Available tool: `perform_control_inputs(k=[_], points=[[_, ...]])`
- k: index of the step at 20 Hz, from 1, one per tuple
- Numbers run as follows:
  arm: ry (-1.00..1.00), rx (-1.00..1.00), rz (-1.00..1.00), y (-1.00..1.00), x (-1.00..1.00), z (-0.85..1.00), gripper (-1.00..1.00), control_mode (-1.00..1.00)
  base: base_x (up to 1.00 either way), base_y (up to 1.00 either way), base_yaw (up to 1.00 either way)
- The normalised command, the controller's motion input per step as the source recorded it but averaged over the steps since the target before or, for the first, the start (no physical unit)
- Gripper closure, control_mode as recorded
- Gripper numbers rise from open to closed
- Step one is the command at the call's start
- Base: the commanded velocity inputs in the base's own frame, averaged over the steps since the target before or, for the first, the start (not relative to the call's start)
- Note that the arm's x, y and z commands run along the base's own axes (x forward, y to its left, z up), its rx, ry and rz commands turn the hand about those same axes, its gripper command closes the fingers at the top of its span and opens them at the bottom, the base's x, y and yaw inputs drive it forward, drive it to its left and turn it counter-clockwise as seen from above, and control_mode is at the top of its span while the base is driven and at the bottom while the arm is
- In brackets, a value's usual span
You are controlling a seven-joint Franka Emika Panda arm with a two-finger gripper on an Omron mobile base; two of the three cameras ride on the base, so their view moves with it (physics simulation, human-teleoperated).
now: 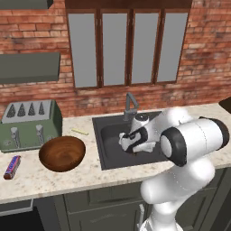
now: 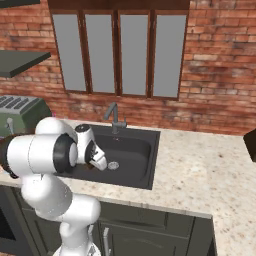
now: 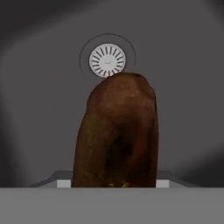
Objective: Pick the sweet potato from the sink and place it in the bowl. Then pick the bowl and place it in the microwave. Then close the microwave door and press the start button.
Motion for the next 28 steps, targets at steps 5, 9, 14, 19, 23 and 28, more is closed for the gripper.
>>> perform_control_inputs(k=[5,9,14,19,23,28], points=[[-0.01,0.00,0.00,0.11,-0.29,1.00,1.00,-1.00,0.00,0.00,0.00],[0.00,0.00,0.00,0.23,-0.26,1.00,1.00,-1.00,0.00,0.00,0.00],[0.00,0.00,0.00,0.34,-0.61,1.00,1.00,-1.00,0.00,0.00,0.00],[0.00,0.00,0.19,0.54,-1.00,0.75,1.00,-1.00,0.00,0.00,0.00],[-0.06,0.00,0.26,0.69,-0.65,0.70,1.00,-1.00,0.00,0.00,0.00],[0.00,0.00,0.22,0.83,-0.09,0.80,1.00,-1.00,0.00,0.00,0.00]])
